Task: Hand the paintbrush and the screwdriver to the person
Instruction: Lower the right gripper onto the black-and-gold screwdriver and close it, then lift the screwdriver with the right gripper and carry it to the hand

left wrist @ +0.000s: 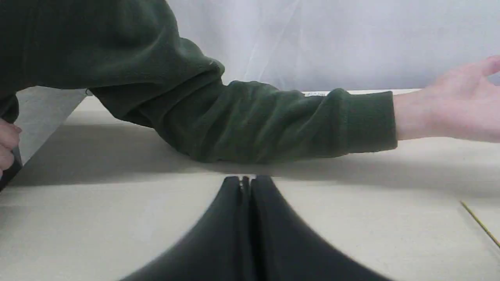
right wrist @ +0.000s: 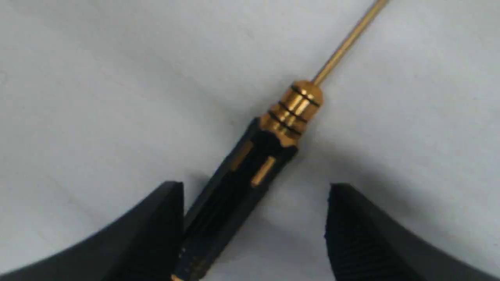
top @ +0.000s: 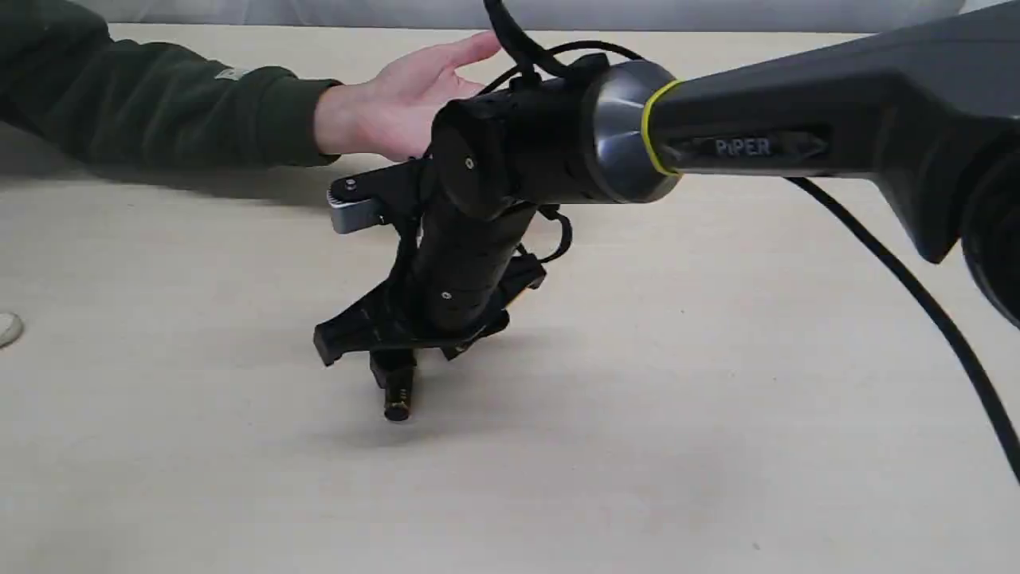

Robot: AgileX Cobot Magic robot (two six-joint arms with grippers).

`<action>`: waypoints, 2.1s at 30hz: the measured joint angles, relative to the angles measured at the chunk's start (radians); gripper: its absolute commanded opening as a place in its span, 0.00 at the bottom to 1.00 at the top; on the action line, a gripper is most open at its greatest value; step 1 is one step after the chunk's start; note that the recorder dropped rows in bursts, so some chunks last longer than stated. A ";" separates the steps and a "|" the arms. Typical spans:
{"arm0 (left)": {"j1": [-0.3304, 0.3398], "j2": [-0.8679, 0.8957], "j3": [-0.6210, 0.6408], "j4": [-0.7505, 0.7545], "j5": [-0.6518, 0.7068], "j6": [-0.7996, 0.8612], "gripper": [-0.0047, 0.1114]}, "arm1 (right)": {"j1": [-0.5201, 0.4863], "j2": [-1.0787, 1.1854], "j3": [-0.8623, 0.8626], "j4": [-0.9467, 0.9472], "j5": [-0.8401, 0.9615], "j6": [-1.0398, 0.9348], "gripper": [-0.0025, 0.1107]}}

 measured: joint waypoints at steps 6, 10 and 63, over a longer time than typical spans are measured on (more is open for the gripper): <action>0.000 0.000 0.000 0.000 0.000 0.000 0.04 | 0.000 0.007 -0.002 -0.098 0.039 0.050 0.48; 0.000 0.000 0.000 0.000 0.000 0.000 0.04 | 0.000 0.007 -0.002 -0.124 0.043 0.052 0.39; 0.000 0.000 0.000 0.000 0.000 0.000 0.04 | -0.069 -0.440 0.055 -0.229 -0.024 -0.062 0.06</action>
